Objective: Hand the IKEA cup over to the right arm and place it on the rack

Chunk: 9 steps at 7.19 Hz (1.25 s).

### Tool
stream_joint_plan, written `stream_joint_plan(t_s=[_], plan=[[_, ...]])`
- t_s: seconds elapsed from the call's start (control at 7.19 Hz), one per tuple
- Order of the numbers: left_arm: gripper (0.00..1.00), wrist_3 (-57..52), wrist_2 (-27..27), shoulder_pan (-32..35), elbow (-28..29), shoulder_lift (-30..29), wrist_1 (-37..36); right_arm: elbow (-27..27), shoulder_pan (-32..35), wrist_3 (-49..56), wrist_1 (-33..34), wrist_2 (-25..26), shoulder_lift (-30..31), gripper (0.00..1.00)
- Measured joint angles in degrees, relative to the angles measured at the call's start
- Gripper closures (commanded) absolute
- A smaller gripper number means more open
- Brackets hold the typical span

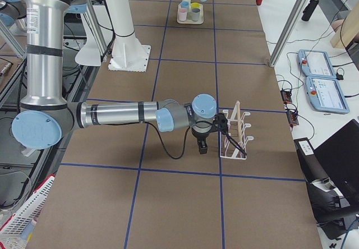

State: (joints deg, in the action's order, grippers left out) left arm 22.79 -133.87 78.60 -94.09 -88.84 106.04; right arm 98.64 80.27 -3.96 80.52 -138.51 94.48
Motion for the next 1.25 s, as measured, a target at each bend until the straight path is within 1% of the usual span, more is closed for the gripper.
stream_joint_plan(t_s=[0.28,0.56,0.7,0.83,0.97,1.11,1.25], plan=[[1.00,11.7,2.5,0.9,-3.6,-1.5,2.8,-0.1,-0.5,0.0,0.0,-1.7,-1.0,0.00],[1.00,24.4,5.6,0.7,-5.9,-3.4,9.9,-0.1,-1.1,-0.1,-0.2,-2.2,-3.1,0.01],[1.00,30.1,6.7,0.2,-6.3,-4.5,13.3,-0.2,-2.1,-1.0,-0.8,-2.3,-4.6,0.03],[1.00,36.0,7.3,-0.8,-6.6,-5.8,16.8,-0.3,-3.8,-3.8,-2.7,-2.1,-6.6,0.10],[1.00,42.2,7.9,-2.4,-6.7,-8.1,19.1,-0.4,-6.0,-8.6,-6.3,-1.1,-8.7,0.08],[1.00,48.5,8.1,-4.4,-7.0,-10.8,20.0,-0.3,-8.7,-15.1,-11.9,1.6,-10.3,0.06],[1.00,54.4,8.1,-6.4,-7.7,-13.4,20.3,-0.2,-11.0,-22.8,-18.9,4.8,-11.3,0.05]])
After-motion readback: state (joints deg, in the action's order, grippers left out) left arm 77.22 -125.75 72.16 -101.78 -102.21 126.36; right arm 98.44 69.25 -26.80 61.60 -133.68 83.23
